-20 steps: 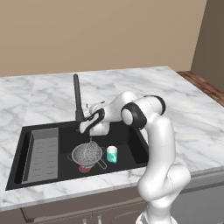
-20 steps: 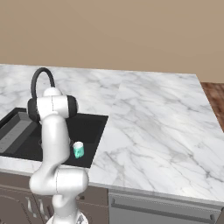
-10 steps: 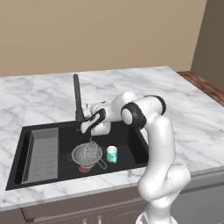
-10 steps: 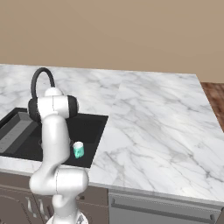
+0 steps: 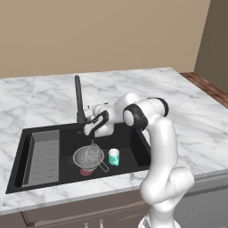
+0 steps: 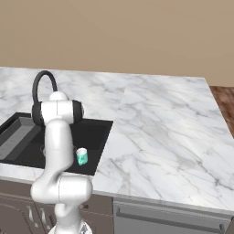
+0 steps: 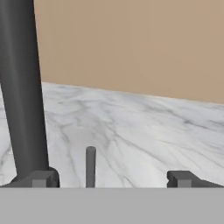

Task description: Pick the strainer and colander and place them in the sink. Then turn on the water.

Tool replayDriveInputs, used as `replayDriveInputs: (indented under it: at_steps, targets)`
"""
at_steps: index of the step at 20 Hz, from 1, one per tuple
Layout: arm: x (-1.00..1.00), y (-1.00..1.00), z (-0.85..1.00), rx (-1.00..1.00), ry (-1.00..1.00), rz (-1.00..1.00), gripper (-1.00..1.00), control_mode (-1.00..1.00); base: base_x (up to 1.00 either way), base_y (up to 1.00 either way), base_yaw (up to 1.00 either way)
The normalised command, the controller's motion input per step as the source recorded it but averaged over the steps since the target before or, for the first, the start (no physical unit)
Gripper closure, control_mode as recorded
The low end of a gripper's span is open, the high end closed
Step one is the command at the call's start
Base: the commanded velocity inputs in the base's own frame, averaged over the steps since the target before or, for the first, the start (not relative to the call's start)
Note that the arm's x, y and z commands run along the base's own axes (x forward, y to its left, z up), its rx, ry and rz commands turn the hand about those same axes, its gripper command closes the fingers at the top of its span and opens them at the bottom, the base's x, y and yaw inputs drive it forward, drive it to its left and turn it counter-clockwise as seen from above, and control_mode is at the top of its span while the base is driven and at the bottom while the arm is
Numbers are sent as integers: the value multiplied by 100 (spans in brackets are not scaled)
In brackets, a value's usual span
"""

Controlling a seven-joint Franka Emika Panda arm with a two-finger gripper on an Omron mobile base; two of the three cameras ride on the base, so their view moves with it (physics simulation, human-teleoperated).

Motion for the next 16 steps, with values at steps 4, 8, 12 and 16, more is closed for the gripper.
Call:
replayDriveInputs:
  at_steps: [4,8,12,16]
  targets:
    - [4,-1,-12,5,-4,0,-100,-100,0,0,0]
    - [2,0,-13,2,-1,0,-100,-100,0,0,0]
    - [4,0,-4,0,0,0,-100,-100,0,0,0]
    - [0,-1,-4,0,-1,0,-100,-100,0,0,0]
